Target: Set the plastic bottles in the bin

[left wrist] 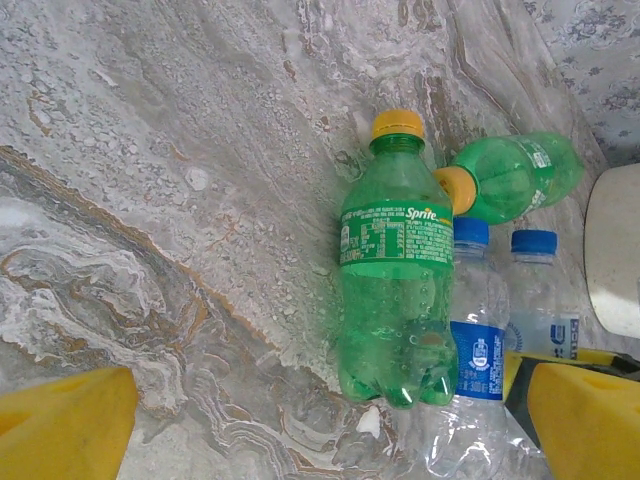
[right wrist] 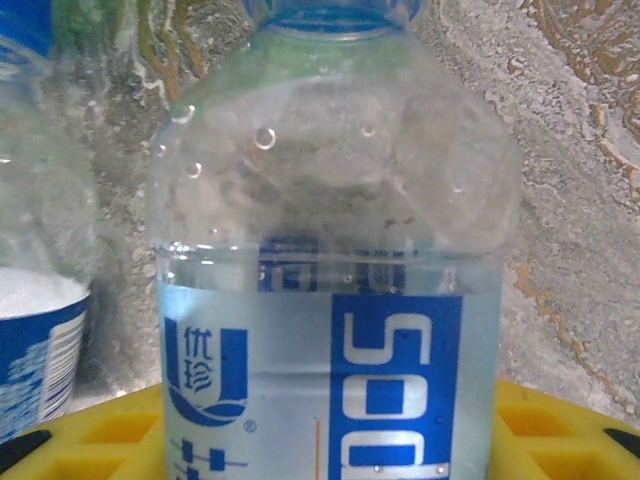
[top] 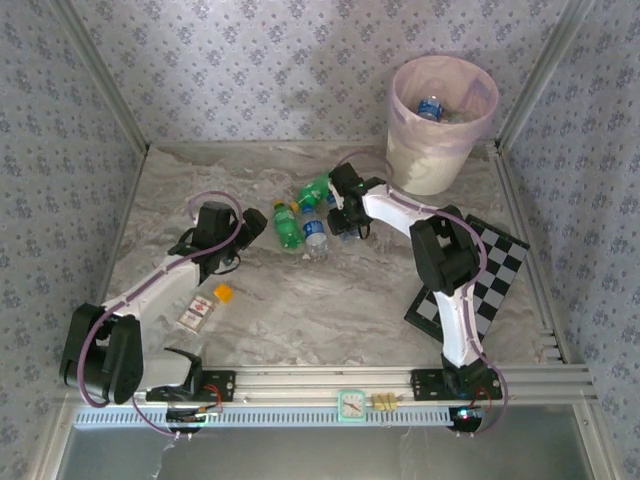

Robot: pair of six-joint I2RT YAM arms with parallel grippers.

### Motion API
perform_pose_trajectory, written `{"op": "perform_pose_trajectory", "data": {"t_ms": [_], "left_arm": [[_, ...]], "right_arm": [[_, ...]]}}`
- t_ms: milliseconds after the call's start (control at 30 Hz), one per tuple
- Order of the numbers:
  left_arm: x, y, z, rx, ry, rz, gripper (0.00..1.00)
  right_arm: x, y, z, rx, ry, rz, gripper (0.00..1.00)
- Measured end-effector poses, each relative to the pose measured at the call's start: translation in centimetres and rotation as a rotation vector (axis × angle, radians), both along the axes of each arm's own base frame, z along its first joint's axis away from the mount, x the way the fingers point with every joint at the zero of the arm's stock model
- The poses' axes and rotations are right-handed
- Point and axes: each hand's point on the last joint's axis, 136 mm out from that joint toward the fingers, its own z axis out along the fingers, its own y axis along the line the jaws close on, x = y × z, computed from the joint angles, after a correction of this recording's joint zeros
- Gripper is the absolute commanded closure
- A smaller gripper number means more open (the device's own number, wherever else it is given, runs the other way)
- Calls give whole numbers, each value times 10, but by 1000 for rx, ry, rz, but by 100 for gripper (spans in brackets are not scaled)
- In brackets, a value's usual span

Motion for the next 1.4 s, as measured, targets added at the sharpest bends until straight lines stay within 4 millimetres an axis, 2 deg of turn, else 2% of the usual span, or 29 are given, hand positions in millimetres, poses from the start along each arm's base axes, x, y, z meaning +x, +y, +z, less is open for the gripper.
{"op": "perform_pose_trajectory", "data": {"t_ms": [133,300,467,600,767,1033,1133,1200,1300,1400], "left_arm": [[0,0,1,-1,-3,0,0],[2,-2,3,-9,-14,-5,0],[2,-6,2,-19,-10,-23,0],[1,-9,1,-24,-8,-41,0],[1,-12,2,-28,-13,-67,0],[1,-17,-9,-36,16,-90,0],[0,-19,-10,-41,23,-97,0],[0,-19,-10,-43,23,-100,0],[0,-20,-10,-42,23,-105,0],[0,-20,-10,-40,22,-107,0]], "right_arm": [[-3,3,26,60,-57,10,48],[3,7,95,188,-198,25,48],[11,-3,162,300,-336,25,48],[19,-21,201,372,-406,10,49],[40,-49,253,453,-491,-38,50],[63,-93,355,503,-719,-124,50],[73,-114,380,497,-796,-184,50],[82,-133,387,485,-832,-240,50],[98,-164,388,462,-859,-331,50],[116,-188,380,456,-856,-404,50]]}}
